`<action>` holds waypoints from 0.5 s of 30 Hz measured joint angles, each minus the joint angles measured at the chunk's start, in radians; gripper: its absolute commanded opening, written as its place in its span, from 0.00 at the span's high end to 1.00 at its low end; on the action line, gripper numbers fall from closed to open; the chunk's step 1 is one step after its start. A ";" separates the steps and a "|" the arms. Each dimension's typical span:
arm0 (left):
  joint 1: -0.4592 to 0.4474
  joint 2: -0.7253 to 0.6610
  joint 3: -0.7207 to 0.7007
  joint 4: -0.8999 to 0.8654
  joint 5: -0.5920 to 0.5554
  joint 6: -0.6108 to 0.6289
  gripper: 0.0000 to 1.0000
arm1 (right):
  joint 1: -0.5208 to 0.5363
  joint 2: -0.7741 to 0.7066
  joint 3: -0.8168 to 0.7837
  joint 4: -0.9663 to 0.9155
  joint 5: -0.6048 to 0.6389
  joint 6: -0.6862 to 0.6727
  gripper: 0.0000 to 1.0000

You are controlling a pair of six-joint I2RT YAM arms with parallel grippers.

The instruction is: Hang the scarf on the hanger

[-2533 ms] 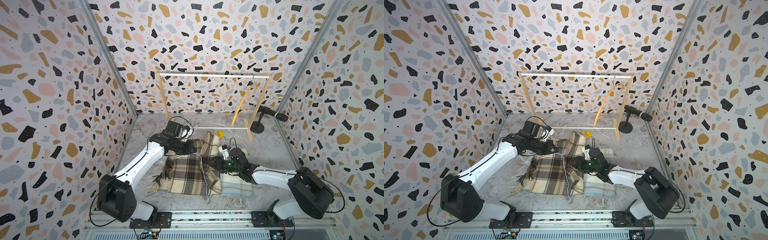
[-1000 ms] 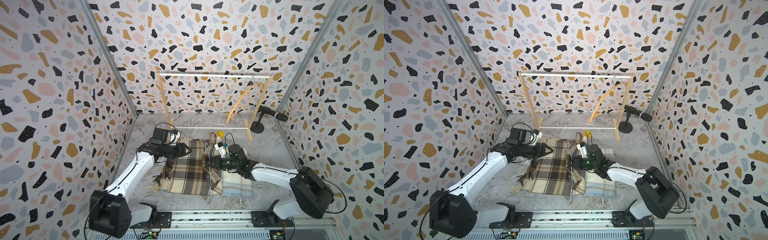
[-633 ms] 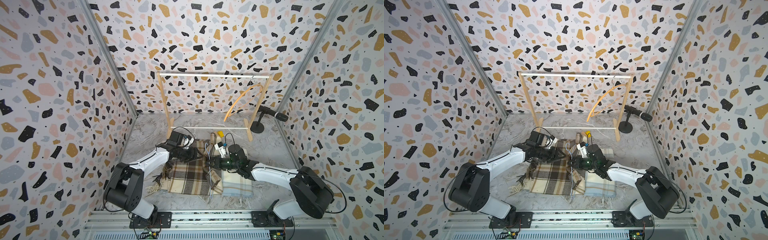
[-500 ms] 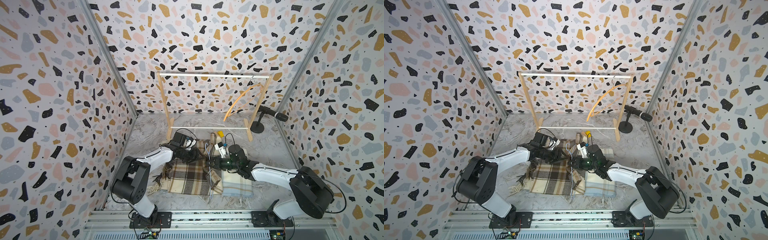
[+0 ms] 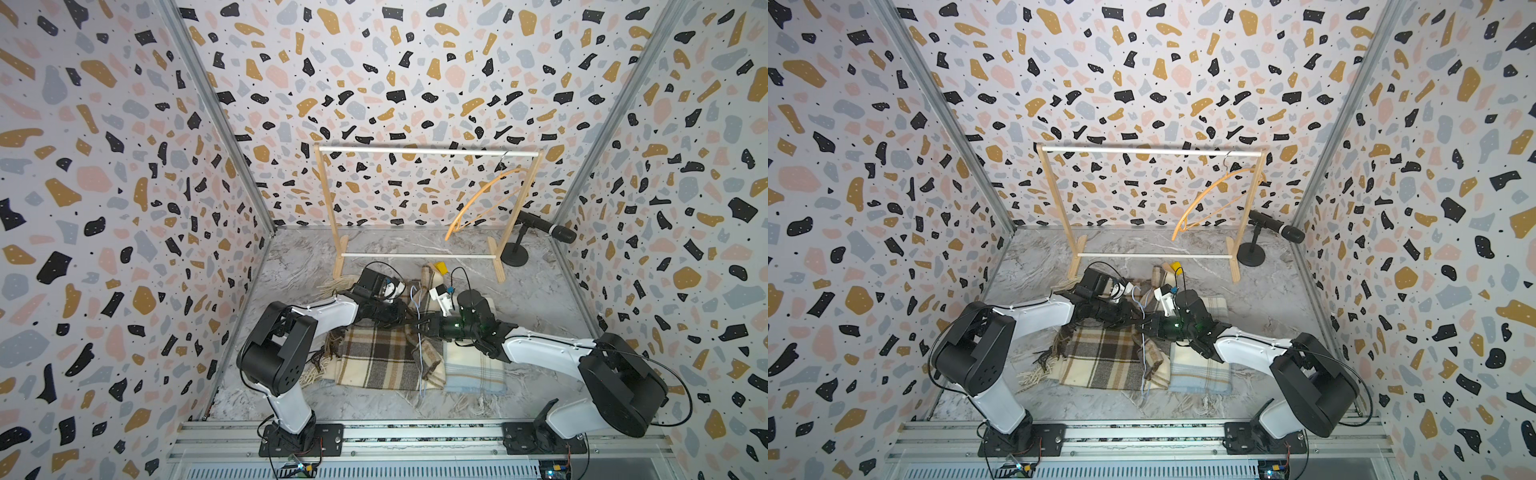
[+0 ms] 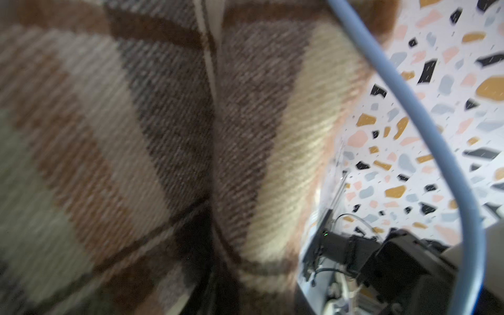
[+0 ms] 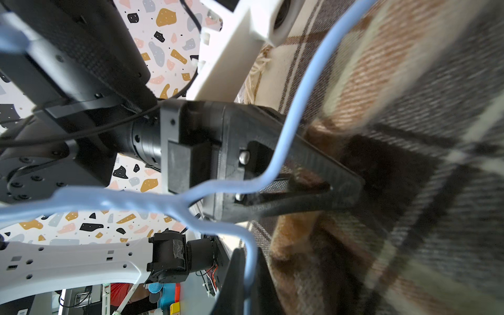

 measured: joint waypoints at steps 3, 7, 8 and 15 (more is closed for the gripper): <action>0.002 -0.003 0.016 -0.050 -0.022 0.038 1.00 | -0.002 -0.024 0.000 -0.026 0.009 -0.003 1.00; 0.019 -0.050 0.044 -0.155 -0.058 0.103 1.00 | -0.003 -0.074 0.000 -0.066 0.020 -0.007 1.00; 0.025 -0.069 0.051 -0.183 -0.064 0.119 1.00 | -0.003 -0.084 0.000 -0.078 0.021 -0.007 1.00; 0.123 -0.221 0.088 -0.382 -0.108 0.243 1.00 | -0.003 -0.097 0.063 -0.172 0.028 -0.007 1.00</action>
